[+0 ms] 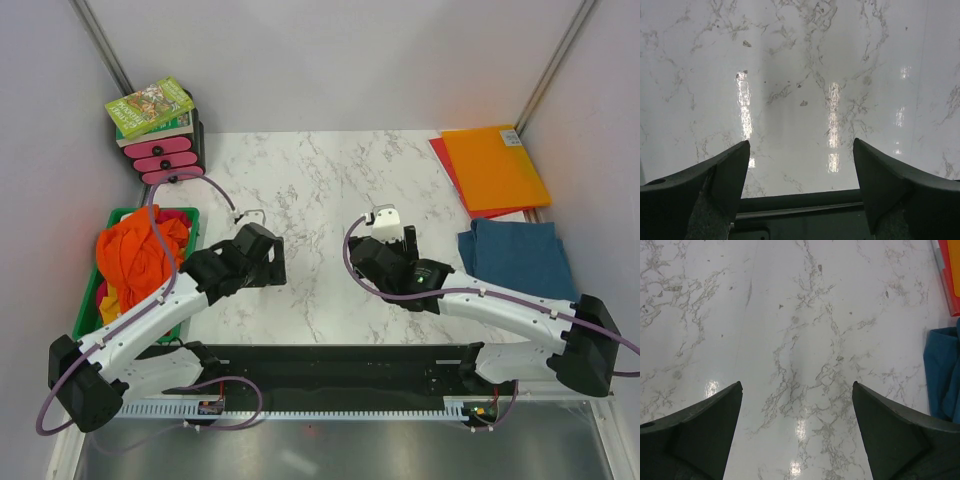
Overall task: Fold and stack the t-shirts
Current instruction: Grab the tshirt from the pile
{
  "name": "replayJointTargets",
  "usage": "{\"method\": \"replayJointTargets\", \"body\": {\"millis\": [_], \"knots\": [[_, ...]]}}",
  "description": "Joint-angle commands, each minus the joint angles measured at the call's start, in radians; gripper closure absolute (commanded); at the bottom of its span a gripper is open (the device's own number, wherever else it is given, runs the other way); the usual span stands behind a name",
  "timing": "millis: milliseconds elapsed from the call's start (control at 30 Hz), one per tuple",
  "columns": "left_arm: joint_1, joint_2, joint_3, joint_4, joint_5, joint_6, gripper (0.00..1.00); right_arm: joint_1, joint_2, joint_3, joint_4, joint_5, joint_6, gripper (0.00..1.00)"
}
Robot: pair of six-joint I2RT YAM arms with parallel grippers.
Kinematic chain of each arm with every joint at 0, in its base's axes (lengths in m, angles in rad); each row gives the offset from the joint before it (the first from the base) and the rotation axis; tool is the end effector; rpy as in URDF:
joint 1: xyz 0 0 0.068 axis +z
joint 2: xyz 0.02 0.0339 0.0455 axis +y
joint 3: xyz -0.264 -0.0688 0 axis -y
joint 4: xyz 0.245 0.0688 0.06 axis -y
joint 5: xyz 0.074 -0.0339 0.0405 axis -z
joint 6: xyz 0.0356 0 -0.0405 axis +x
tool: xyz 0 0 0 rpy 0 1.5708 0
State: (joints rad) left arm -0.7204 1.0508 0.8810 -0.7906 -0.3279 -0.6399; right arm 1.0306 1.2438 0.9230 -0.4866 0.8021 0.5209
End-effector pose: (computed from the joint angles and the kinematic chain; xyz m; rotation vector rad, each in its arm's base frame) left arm 0.1595 -0.1248 0.2721 -0.0292 2.4663 -0.1712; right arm 0.1530 0.2054 0.2718 -0.1807 2.0895 -0.0448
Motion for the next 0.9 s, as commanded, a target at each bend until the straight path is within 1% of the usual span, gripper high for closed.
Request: {"method": "replayJointTargets", "body": {"millis": [0, 233, 400, 467, 500, 567, 600, 667, 700, 733, 800, 867], "knots": [[-0.004, -0.028, 0.009, -0.024, -0.086, -0.078, 0.09, 0.002, -0.035, -0.003, 0.011, 0.011, 0.016, 0.02], [-0.002, -0.120, -0.004, -0.087, -0.201, -0.155, 0.09, 0.002, -0.053, -0.030, 0.003, 0.012, 0.036, 0.02], [0.009, -0.135, 0.027, -0.110, -0.252, -0.147, 0.10, 0.003, -0.073, -0.044, 0.003, 0.022, 0.036, 0.02], [0.056, -0.137, 0.047, -0.116, -0.270, -0.139, 0.10, 0.002, -0.070, -0.042, 0.003, 0.020, 0.025, 0.02], [0.126, -0.135, 0.065, -0.116, -0.270, -0.126, 0.10, 0.002, -0.070, -0.041, 0.002, 0.019, 0.022, 0.02], [0.231, -0.114, 0.081, -0.116, -0.251, -0.110, 0.11, 0.002, -0.072, -0.039, 0.003, 0.020, 0.011, 0.02], [0.336, -0.101, 0.094, -0.116, -0.228, -0.097, 0.12, 0.002, -0.075, -0.038, 0.002, 0.022, 0.007, 0.02], [0.432, -0.069, 0.105, -0.116, -0.208, -0.095, 0.14, 0.002, -0.078, -0.039, 0.005, 0.025, -0.005, 0.02], [0.511, -0.036, 0.113, -0.116, -0.171, -0.102, 0.15, 0.002, -0.079, -0.039, 0.003, 0.026, -0.009, 0.02], [0.538, -0.017, 0.116, -0.116, -0.154, -0.109, 0.18, 0.003, -0.081, -0.044, 0.006, 0.026, -0.012, 0.02], [0.576, 0.030, 0.130, -0.122, -0.160, -0.130, 0.20, 0.003, -0.081, -0.049, 0.008, 0.031, -0.022, 0.02], [0.601, 0.055, 0.134, -0.122, -0.177, -0.147, 0.27, 0.003, -0.084, -0.053, 0.016, 0.032, -0.028, 0.02]]}}
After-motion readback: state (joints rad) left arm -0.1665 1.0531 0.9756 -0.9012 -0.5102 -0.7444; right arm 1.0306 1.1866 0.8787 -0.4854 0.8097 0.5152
